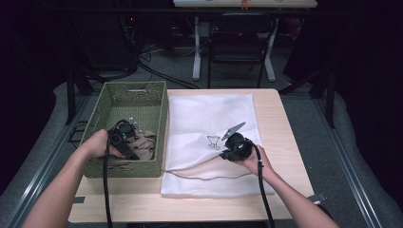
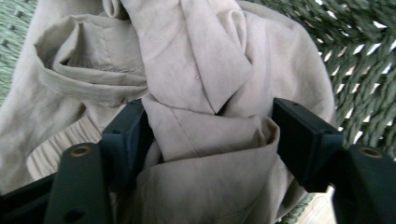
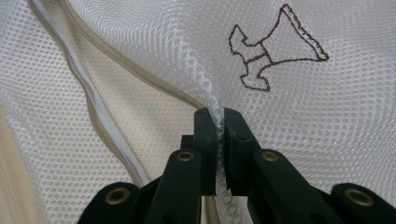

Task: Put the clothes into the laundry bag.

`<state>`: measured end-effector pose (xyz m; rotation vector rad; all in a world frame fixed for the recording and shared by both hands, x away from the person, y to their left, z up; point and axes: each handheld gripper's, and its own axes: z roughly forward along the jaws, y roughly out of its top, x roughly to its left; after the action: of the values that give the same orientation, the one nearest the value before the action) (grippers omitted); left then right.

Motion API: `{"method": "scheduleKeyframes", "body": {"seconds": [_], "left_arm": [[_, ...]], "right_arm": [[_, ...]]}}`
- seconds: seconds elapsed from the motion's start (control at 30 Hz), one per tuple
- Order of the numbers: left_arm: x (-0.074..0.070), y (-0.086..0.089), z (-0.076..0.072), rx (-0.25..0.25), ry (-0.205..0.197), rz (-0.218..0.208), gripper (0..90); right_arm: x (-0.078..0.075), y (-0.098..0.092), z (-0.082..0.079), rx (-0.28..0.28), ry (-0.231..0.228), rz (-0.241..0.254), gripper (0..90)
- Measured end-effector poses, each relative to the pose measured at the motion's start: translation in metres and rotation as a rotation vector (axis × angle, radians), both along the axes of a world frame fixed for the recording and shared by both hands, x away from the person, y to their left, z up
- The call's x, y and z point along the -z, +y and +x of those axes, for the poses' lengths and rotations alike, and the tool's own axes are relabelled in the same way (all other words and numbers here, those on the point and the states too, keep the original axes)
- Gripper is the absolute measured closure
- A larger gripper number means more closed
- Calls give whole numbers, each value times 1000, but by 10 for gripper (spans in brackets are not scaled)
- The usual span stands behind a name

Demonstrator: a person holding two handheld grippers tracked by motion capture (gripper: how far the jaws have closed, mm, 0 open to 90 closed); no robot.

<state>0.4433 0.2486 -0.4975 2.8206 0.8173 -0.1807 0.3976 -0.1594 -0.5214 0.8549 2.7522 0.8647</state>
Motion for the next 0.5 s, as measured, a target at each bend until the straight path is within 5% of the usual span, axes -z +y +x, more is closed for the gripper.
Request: {"method": "scheduleKeyframes", "body": {"seconds": [0.5], "left_arm": [[1, 1, -3, 26, 30, -35, 570]], "right_arm": [[0, 0, 0, 3, -2, -3, 855]]}}
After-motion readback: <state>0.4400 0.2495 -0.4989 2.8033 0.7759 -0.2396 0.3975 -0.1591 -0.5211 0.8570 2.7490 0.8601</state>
